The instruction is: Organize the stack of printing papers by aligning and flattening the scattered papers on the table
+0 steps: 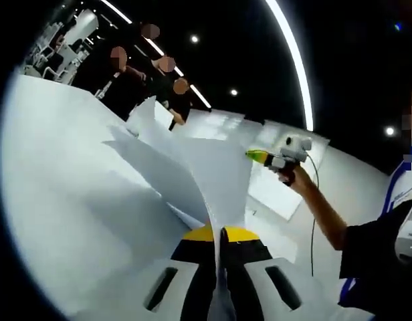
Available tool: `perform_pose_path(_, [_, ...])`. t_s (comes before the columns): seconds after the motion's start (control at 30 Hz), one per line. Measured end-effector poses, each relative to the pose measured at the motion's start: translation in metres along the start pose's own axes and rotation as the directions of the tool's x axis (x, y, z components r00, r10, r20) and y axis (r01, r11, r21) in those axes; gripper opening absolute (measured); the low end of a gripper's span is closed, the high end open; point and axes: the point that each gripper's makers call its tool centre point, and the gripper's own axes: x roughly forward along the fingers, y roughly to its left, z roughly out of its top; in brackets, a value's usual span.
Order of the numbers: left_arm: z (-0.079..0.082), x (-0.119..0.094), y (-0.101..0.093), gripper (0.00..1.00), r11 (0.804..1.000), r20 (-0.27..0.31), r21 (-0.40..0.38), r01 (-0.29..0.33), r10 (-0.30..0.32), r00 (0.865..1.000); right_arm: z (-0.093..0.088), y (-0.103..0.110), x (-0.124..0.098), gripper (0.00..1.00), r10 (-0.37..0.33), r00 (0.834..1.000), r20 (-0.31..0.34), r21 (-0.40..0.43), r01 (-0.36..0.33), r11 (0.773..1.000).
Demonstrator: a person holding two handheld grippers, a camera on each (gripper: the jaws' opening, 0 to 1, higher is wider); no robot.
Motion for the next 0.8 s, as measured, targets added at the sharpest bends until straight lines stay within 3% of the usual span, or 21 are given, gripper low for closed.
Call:
perform_pose_path(0.17, [0.000,0.000,0.000,0.07,1.000,-0.002,0.000,0.000,0.000,1.000,0.009,0.039,0.002,0.00,0.078,0.997,-0.008,-0.051,-0.078,0.996])
perform_pose_path(0.27, [0.001,0.000,0.000,0.07,1.000,0.000,-0.001,0.002,-0.002,1.000,0.036,0.076,-0.011,0.00,0.163,0.985,0.051,-0.089,-0.158,0.984])
perform_pose_path(0.43, [0.002,-0.001,-0.001,0.08,1.000,0.004,-0.006,0.009,-0.009,1.000,0.057,0.083,-0.019,0.00,0.227,0.969,0.102,-0.040,-0.224,0.974])
perform_pose_path(0.6, [0.001,0.000,-0.003,0.12,1.000,0.003,-0.007,0.018,-0.018,1.000,0.045,0.074,-0.005,0.00,0.228,0.972,0.064,0.015,-0.229,0.973])
perform_pose_path(0.67, [0.001,0.000,-0.004,0.13,1.000,0.002,-0.007,0.019,-0.019,1.000,0.051,0.084,-0.005,0.00,0.264,0.960,0.093,0.032,-0.268,0.963])
perform_pose_path(0.8, [0.000,0.000,-0.004,0.14,1.000,-0.002,-0.006,0.016,-0.016,1.000,0.057,0.109,-0.002,0.00,0.311,0.946,0.089,0.012,-0.313,0.950])
